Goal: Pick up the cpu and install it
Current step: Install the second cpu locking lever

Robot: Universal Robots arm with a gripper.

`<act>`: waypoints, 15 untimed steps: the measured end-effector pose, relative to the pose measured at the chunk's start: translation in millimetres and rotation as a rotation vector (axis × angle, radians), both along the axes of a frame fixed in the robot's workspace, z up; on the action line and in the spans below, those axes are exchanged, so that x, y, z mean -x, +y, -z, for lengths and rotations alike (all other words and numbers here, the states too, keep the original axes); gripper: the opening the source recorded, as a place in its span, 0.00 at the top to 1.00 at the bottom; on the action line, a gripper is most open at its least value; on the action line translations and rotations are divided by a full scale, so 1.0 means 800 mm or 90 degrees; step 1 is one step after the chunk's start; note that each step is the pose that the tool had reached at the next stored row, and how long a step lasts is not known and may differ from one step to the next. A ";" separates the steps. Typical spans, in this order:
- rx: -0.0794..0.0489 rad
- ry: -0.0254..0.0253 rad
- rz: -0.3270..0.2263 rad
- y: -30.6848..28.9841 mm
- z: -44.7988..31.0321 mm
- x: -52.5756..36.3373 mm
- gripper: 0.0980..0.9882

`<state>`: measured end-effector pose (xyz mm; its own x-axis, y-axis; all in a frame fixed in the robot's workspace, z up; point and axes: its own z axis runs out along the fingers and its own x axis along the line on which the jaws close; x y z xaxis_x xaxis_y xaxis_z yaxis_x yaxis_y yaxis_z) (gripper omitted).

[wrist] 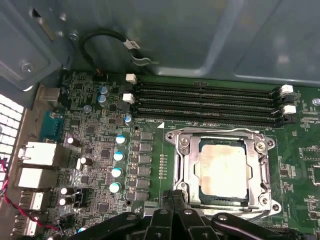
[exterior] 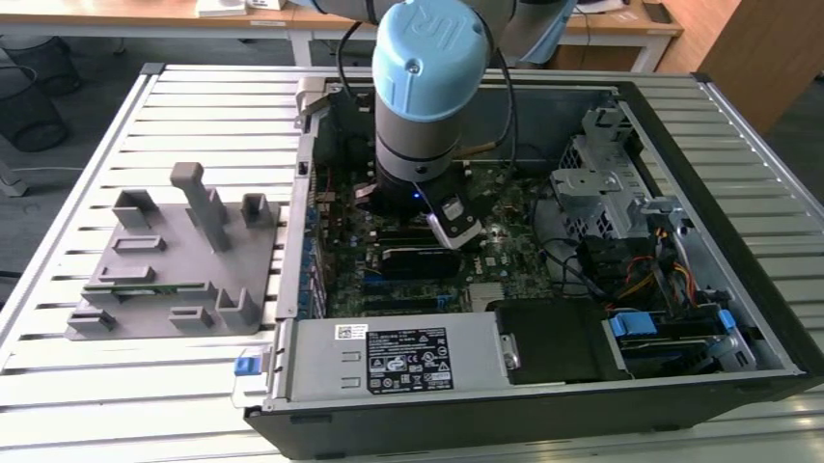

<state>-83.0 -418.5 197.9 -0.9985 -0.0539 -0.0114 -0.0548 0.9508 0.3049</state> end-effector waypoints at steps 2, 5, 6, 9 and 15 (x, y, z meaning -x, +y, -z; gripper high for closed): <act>0.000 -0.0001 0.000 0.0001 -0.0069 0.000 0.99; 0.000 0.0000 0.000 0.0015 -0.0159 0.000 0.99; 0.000 -0.0001 0.000 0.0023 -0.0182 0.000 0.99; 0.000 -0.0001 0.000 0.0040 -0.0249 0.000 0.99; 0.000 0.0000 0.000 0.0081 -0.0305 -0.004 0.99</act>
